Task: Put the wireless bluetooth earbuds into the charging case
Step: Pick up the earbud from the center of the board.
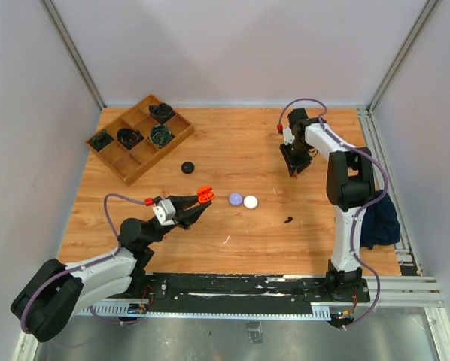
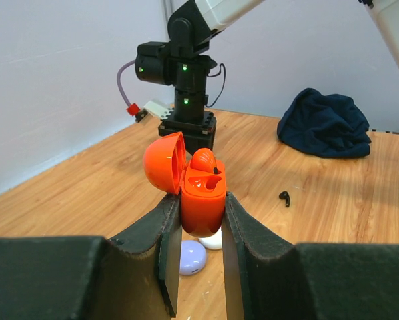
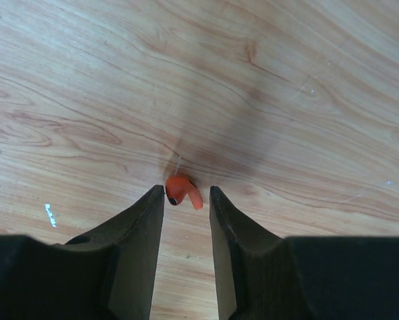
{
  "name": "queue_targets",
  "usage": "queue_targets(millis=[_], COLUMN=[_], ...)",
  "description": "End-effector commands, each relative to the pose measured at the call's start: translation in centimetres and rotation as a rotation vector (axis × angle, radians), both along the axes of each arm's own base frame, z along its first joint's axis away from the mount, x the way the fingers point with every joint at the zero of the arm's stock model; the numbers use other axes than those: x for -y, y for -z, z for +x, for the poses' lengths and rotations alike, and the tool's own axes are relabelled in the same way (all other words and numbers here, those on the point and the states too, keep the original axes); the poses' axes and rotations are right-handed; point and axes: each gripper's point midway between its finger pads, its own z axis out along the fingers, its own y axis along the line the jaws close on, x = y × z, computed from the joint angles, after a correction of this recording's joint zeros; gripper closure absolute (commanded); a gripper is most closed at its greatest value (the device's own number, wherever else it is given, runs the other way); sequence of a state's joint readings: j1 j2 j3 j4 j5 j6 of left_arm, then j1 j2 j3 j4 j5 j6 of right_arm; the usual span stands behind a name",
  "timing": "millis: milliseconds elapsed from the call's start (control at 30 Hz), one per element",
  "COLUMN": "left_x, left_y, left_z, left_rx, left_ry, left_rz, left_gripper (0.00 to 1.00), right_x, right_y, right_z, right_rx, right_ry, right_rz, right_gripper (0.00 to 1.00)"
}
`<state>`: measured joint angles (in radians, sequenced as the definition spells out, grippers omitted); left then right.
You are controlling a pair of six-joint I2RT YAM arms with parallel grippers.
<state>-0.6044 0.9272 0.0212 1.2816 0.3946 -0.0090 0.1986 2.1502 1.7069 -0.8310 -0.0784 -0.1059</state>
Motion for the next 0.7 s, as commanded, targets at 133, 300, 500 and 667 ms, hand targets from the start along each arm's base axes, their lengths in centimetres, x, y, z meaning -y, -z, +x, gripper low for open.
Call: queue_targets(millis=[133, 300, 500, 667], left_x=[0.2, 0.3, 0.3, 0.4], left_y=[-0.3, -0.3, -0.4, -0.3], left_z=[-0.2, -0.3, -0.3, -0.3], left_rx=[0.024, 0.025, 0.024, 0.021], left_ry=[0.01, 0.016, 0.021, 0.022], left_rz=[0.004, 0.005, 0.004, 0.007], left_gripper=[1.0, 1.0, 1.0, 1.0], right_x=[0.4, 0.2, 0.4, 0.4], right_y=[1.5, 2.2, 2.5, 2.8], right_z=[-0.8, -1.0, -1.0, -0.7], right_rx=[-0.081, -0.103, -0.109, -0.106], right_ry=[-0.038, -0.043, -0.052, -0.058], right_rz=[-0.025, -0.035, -0.054, -0.076], right_gripper=[0.68, 0.72, 0.72, 0.75])
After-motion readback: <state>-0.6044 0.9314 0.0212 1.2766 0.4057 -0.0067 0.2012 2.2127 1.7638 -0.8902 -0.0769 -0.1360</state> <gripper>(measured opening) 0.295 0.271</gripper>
